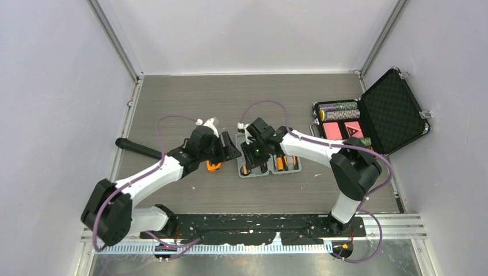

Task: Pack the tool kit
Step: Adjust the tool in the toolbox, then move the tool to the center of the board.

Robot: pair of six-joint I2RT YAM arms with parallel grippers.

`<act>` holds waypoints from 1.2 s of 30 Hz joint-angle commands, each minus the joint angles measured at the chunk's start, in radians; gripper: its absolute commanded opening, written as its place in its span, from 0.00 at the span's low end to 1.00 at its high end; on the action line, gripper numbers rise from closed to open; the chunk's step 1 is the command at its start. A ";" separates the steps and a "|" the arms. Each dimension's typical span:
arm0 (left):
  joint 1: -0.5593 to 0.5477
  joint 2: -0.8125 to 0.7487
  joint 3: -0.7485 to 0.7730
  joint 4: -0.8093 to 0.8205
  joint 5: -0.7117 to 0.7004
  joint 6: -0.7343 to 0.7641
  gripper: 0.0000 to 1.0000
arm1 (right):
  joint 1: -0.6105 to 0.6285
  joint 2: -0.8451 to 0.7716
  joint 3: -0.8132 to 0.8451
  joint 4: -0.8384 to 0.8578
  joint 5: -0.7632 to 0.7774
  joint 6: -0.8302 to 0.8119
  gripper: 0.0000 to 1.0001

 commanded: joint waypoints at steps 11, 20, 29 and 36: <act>0.013 -0.212 0.116 -0.414 -0.453 0.257 1.00 | -0.050 -0.532 -0.142 0.238 0.319 -0.093 0.66; 0.120 -0.122 0.109 -0.385 -0.409 0.243 0.98 | -0.055 -0.809 -0.338 0.350 0.673 -0.133 0.96; 0.258 0.079 0.183 -0.337 -0.414 0.148 0.88 | -0.055 -0.914 -0.422 0.335 0.697 -0.154 0.98; 0.322 0.214 0.258 -0.333 -0.414 0.107 0.79 | -0.055 -0.939 -0.432 0.309 0.710 -0.165 0.99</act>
